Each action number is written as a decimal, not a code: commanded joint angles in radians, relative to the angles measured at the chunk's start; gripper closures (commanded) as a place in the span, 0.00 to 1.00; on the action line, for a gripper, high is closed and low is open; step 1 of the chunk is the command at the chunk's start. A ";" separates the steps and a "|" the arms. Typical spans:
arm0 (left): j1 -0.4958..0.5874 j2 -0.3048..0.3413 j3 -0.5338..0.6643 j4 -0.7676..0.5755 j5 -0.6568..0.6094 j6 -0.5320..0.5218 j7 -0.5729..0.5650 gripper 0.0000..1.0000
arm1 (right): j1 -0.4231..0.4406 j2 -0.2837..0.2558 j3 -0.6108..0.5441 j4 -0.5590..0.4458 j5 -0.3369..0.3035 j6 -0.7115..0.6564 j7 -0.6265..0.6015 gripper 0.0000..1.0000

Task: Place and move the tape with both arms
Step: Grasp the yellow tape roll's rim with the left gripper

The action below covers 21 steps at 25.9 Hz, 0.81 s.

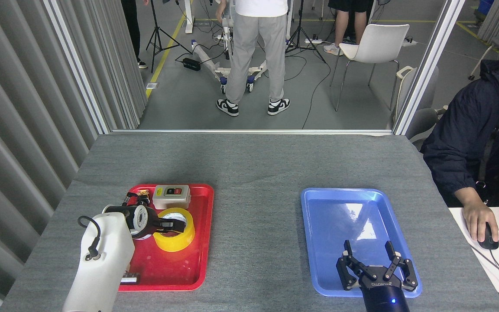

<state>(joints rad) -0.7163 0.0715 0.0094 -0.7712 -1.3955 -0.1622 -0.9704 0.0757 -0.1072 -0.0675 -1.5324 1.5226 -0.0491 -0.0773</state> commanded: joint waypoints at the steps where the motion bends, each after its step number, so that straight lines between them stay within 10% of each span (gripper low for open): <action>1: 0.000 0.002 -0.002 0.012 0.006 -0.023 0.030 0.03 | 0.001 0.000 0.000 0.000 -0.001 -0.002 -0.004 0.00; 21: 0.006 0.039 -0.002 0.069 0.004 -0.046 0.167 0.23 | -0.004 0.008 0.000 0.009 0.001 -0.002 -0.004 0.00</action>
<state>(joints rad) -0.7145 0.1048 0.0065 -0.7162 -1.3912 -0.1940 -0.8053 0.0723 -0.1015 -0.0675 -1.5248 1.5223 -0.0507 -0.0814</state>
